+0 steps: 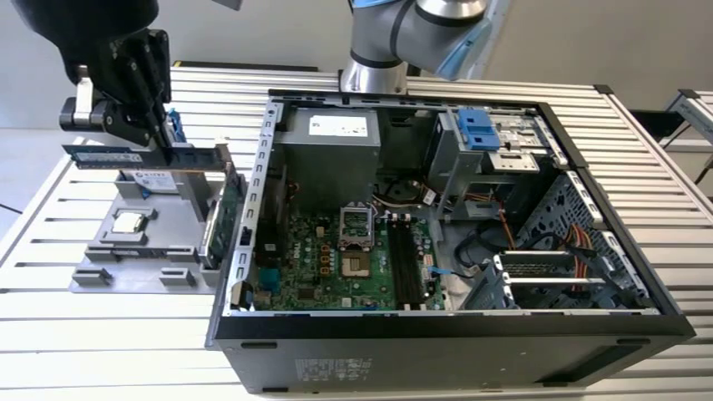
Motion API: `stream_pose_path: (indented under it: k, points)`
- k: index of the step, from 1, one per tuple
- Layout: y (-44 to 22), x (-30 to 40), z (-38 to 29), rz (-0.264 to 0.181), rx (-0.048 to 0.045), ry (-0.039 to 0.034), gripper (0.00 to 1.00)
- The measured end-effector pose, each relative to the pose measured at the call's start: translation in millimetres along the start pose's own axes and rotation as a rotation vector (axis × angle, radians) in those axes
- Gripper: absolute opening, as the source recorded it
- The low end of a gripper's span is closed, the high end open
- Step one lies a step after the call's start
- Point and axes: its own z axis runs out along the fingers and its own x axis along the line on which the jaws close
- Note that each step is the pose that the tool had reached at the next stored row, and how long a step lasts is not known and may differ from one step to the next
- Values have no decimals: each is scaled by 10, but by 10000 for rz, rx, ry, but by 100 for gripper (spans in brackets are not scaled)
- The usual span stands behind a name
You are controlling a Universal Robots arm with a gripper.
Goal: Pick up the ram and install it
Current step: 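Pick up the ram and move it above insertion slot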
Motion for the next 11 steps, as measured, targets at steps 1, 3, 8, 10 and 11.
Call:
stream_pose_path:
  k: [1,3,8,10,11]
  points:
    - [-5,0,-1,0,0,0,0]
    - [-18,0,-4,0,0,0,0]
    - [-50,-1,-12,0,1,0,0]
    - [-62,-1,-15,0,0,0,0]
    - [-68,-1,-16,0,1,0,0]
